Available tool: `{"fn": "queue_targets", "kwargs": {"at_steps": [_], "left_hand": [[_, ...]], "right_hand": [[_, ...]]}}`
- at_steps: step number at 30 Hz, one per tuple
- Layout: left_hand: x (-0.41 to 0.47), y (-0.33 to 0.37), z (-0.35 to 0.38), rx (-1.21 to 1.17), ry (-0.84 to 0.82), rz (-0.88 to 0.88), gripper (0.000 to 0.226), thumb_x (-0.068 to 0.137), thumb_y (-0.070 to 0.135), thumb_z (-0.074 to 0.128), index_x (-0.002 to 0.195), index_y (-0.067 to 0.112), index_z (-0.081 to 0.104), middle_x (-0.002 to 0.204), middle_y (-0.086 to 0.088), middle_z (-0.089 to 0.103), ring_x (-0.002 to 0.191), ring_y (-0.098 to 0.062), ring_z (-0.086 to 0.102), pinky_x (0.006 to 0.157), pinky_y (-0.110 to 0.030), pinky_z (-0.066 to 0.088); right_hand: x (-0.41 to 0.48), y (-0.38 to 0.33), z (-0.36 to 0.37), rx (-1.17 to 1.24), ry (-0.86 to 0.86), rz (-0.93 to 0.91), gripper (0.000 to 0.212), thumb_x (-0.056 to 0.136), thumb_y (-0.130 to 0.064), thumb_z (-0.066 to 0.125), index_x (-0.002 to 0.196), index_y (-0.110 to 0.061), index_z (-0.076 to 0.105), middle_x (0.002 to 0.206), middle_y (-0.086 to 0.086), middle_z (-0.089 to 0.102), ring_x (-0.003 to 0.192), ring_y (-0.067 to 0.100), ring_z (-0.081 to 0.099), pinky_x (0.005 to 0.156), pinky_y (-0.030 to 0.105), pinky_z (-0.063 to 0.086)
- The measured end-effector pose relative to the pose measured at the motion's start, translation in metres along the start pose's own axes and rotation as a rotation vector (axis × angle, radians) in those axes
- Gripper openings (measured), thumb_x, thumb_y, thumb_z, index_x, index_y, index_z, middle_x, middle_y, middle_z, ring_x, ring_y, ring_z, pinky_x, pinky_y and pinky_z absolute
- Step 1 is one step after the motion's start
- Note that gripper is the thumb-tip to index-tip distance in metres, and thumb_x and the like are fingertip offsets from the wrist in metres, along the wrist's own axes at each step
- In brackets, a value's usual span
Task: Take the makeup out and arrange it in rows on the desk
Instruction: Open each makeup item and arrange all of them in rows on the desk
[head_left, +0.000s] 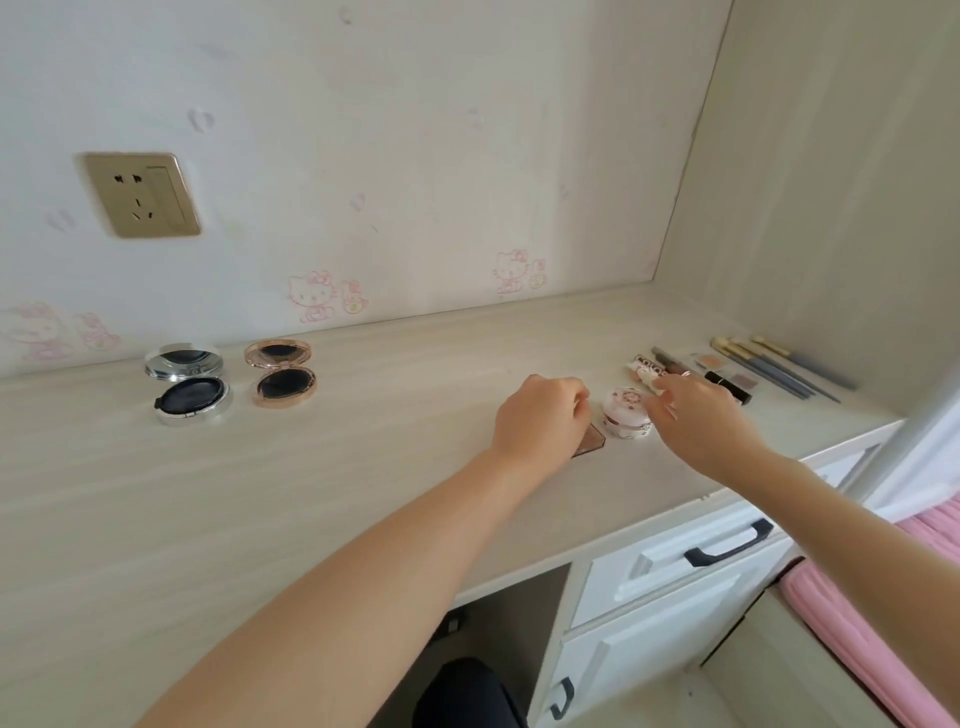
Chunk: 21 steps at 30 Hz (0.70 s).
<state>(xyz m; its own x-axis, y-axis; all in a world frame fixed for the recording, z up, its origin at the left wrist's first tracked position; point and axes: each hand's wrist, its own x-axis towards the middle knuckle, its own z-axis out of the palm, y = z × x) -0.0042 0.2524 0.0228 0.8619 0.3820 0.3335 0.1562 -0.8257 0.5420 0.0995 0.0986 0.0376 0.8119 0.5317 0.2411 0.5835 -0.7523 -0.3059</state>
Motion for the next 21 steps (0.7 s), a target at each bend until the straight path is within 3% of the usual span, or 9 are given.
{"fn": "queue_targets", "kwargs": {"at_steps": [4,6,11,15,19,21], "left_hand": [[0.024,0.017,0.013,-0.069,-0.048,-0.074,0.028,0.094,0.023,0.046,0.112,0.019,0.067,0.113,-0.006,0.067,0.115,-0.024,0.050,0.090,-0.037,0.047],[0.034,0.022,0.019,-0.049,-0.100,-0.122,0.029,0.095,0.026,0.046,0.112,0.013,0.065,0.114,-0.011,0.065,0.116,-0.028,0.050,0.089,-0.038,0.047],[0.043,0.023,0.032,-0.049,-0.216,-0.211,0.047,0.097,0.039,0.046,0.098,-0.005,0.062,0.099,-0.025,0.064,0.106,-0.041,0.052,0.081,-0.042,0.045],[0.044,0.026,0.035,-0.105,-0.235,-0.243,0.053,0.096,0.040,0.047,0.102,-0.012,0.058,0.105,-0.033,0.061,0.106,-0.044,0.053,0.081,-0.044,0.046],[0.038,0.031,0.036,-0.119,-0.216,-0.193,0.050,0.097,0.034,0.047,0.098,-0.015,0.056,0.101,-0.034,0.061,0.105,-0.047,0.053,0.081,-0.047,0.045],[0.033,0.034,0.035,-0.117,-0.185,-0.158,0.047,0.097,0.031,0.049,0.094,-0.016,0.057,0.098,-0.034,0.060,0.104,-0.047,0.051,0.078,-0.046,0.043]], "right_hand": [[0.010,0.010,0.004,0.055,-0.062,0.085,0.028,0.094,-0.034,0.044,0.096,-0.015,0.064,0.088,0.004,0.062,0.095,0.031,0.058,0.074,0.035,0.044],[0.013,0.012,0.006,0.082,-0.083,0.090,0.029,0.094,-0.036,0.043,0.095,-0.018,0.066,0.081,0.000,0.059,0.089,0.028,0.056,0.070,0.032,0.040],[0.017,0.007,0.007,0.111,-0.136,0.114,0.034,0.096,-0.032,0.042,0.077,-0.013,0.063,0.070,0.005,0.059,0.082,0.030,0.056,0.069,0.033,0.042],[0.017,0.003,0.004,0.151,-0.169,0.143,0.037,0.097,-0.025,0.044,0.068,-0.006,0.058,0.063,0.006,0.052,0.075,0.028,0.053,0.065,0.032,0.036],[0.012,0.005,0.001,0.248,-0.178,0.150,0.036,0.096,-0.026,0.048,0.077,0.000,0.065,0.064,0.007,0.054,0.071,0.026,0.053,0.063,0.032,0.037],[0.009,0.008,0.000,0.336,-0.178,0.148,0.030,0.096,-0.027,0.051,0.085,-0.004,0.068,0.072,0.009,0.063,0.077,0.027,0.058,0.068,0.034,0.046]]}}
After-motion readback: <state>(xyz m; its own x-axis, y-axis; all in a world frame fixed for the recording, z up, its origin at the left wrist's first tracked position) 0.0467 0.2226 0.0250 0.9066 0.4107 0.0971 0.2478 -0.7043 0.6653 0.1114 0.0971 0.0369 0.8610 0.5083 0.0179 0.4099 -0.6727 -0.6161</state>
